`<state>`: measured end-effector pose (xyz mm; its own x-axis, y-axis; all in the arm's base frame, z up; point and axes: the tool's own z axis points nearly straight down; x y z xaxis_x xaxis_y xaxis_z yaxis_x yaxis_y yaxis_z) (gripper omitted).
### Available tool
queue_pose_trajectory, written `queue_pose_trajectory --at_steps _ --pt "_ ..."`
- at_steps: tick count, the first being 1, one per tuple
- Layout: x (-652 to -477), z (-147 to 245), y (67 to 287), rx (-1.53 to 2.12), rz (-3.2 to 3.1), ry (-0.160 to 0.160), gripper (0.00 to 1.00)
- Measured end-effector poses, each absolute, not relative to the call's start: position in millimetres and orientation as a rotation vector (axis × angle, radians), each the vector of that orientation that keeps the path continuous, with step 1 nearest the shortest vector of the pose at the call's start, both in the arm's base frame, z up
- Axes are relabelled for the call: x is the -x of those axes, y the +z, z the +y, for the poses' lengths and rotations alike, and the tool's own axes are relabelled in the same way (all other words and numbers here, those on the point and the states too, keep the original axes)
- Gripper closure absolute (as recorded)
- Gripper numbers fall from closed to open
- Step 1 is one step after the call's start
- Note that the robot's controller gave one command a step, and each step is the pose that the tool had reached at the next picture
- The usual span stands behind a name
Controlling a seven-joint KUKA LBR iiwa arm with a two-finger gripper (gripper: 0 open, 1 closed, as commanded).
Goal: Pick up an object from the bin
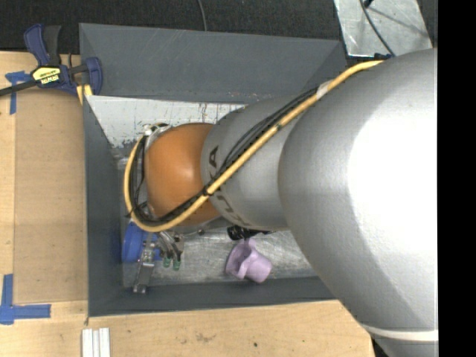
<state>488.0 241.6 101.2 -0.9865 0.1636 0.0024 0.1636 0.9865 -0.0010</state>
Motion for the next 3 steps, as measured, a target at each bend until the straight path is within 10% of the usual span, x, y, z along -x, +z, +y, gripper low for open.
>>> queue_pose_trajectory --at_steps 1,2,3 --pt "-492.3 242 87 -0.251 -3.158 -0.013 0.00" --pt "-492.6 241 77 0.572 -3.105 -0.014 1.00" --pt "-493.0 241 76 0.575 -3.105 -0.013 1.00"
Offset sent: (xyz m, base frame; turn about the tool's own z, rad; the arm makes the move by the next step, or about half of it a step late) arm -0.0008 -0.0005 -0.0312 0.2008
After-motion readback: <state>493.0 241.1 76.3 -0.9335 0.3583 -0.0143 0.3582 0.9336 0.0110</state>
